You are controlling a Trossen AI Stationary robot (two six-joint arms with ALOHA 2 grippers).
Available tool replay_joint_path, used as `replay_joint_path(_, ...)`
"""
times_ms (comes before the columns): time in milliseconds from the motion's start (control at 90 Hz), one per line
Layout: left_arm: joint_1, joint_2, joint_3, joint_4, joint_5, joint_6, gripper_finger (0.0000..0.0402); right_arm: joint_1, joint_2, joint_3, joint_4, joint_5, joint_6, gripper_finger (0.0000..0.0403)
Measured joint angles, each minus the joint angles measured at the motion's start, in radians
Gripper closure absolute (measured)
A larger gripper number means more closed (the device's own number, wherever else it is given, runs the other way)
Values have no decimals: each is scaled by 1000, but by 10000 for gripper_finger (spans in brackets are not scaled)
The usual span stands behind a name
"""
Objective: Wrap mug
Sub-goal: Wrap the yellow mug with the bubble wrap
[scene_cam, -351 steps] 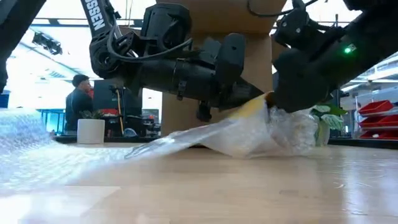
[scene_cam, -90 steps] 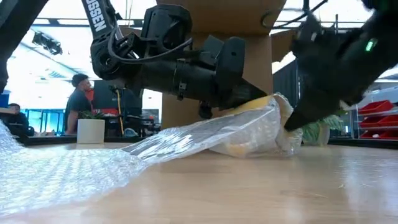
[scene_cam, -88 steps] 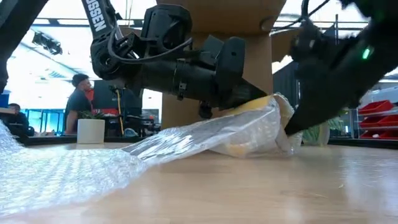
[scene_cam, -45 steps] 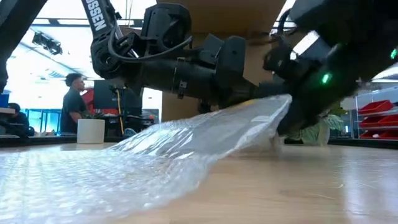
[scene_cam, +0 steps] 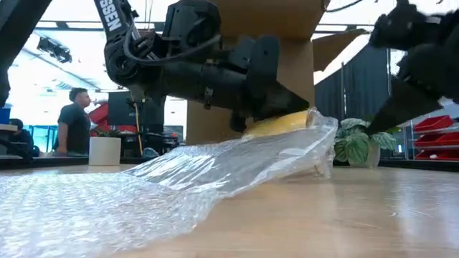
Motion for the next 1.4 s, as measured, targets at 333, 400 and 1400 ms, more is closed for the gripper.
replay_joint_path(333,-41,-132,3,-126,14,9,388,-93,-4,-134,397,-12,-331,208)
replay_joint_path(400,-54,-134,3,-194,-23,10,388,-102,-4,-153,448,8,-414,185)
replay_joint_path(1400,-132,-136,6,-740,-282,15,388,-395,42,-274,1142,-228,-1199,233)
